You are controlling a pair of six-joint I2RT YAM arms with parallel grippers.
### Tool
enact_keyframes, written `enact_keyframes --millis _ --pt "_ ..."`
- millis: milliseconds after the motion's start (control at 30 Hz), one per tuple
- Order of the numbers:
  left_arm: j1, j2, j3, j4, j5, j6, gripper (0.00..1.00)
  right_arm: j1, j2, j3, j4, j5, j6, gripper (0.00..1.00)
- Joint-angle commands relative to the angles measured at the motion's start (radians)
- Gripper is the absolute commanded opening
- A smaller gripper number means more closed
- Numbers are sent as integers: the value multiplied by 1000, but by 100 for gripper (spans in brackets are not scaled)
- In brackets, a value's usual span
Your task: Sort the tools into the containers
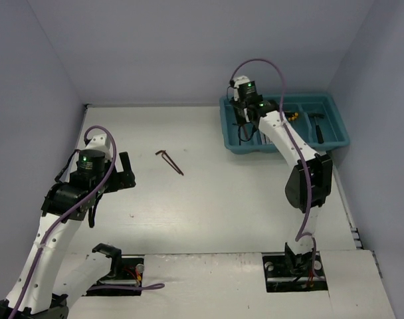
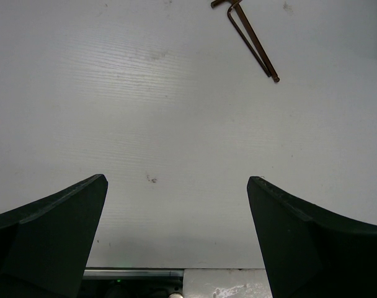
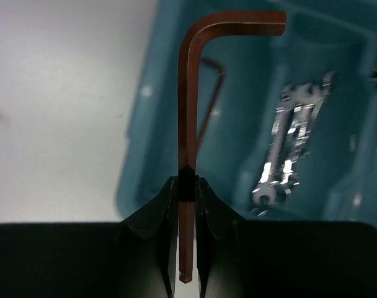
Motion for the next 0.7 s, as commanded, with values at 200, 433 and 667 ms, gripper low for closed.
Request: enact_keyframes --millis 200,433,667 --pt "5 4 49 34 -22 -5 95 -80 324 298 11 -91 81 0" --pt "5 14 55 35 -27 -3 95 -75 395 380 27 -89 141 5" --pt "5 15 50 35 -26 -3 95 -36 273 318 27 -63 104 32"
